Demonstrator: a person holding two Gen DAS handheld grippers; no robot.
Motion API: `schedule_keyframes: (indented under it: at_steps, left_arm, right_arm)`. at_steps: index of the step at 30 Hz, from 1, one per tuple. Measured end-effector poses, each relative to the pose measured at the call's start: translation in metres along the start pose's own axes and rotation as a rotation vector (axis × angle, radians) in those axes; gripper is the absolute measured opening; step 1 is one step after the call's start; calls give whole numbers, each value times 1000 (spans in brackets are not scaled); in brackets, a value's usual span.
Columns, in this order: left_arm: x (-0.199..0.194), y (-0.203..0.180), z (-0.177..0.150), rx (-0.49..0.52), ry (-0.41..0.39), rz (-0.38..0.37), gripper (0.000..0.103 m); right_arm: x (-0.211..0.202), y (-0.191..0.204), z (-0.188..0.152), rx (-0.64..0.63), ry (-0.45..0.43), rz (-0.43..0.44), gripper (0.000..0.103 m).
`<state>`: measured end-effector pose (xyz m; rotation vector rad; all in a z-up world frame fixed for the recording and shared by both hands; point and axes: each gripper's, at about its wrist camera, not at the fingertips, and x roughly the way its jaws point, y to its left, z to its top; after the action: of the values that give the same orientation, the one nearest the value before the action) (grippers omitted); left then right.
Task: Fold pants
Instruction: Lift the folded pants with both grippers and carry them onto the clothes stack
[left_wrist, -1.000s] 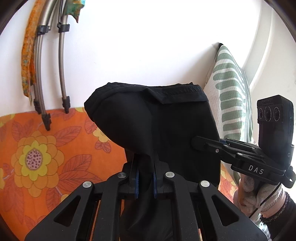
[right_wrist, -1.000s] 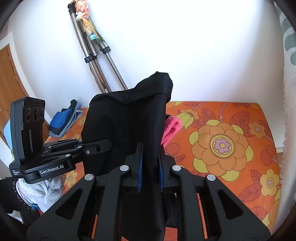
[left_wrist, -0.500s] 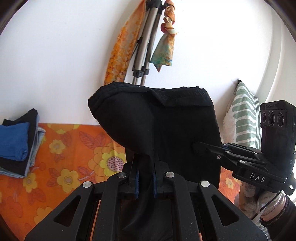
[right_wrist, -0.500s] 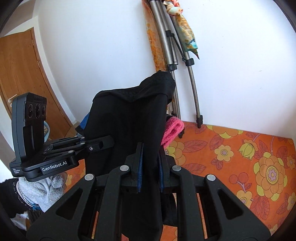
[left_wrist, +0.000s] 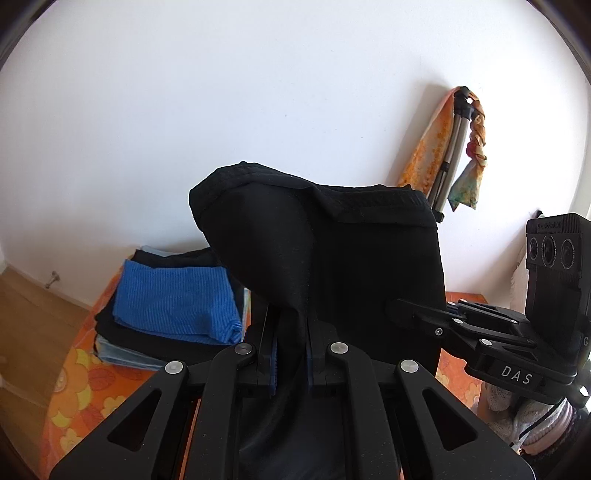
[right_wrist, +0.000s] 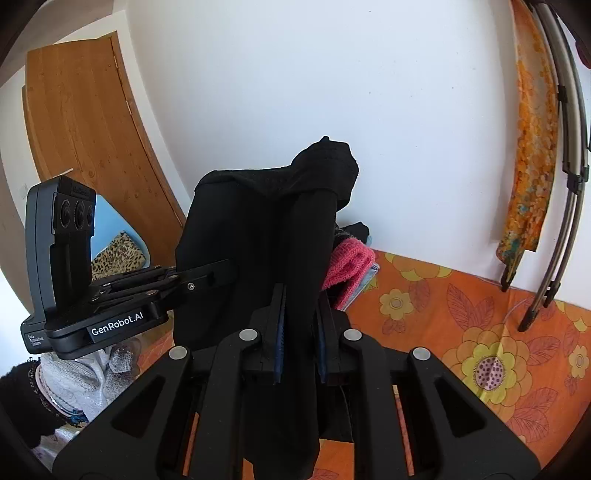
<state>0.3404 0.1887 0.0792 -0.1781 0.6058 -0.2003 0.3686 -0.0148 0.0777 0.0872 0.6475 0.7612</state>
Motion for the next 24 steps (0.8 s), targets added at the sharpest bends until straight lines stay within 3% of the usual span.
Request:
schedule_keyframes:
  at_steps: [6, 11, 24]
  left_arm:
    - [11, 67, 15, -31, -15, 70, 9]
    - [42, 101, 27, -41, -14, 105, 9]
    - [159, 150, 27, -110, 51, 93, 9]
  right_arm:
    - [81, 35, 19, 41, -13, 58, 14]
    - [137, 43, 28, 59, -8, 62, 14]
    - [251, -31, 37, 151, 47, -24, 14]
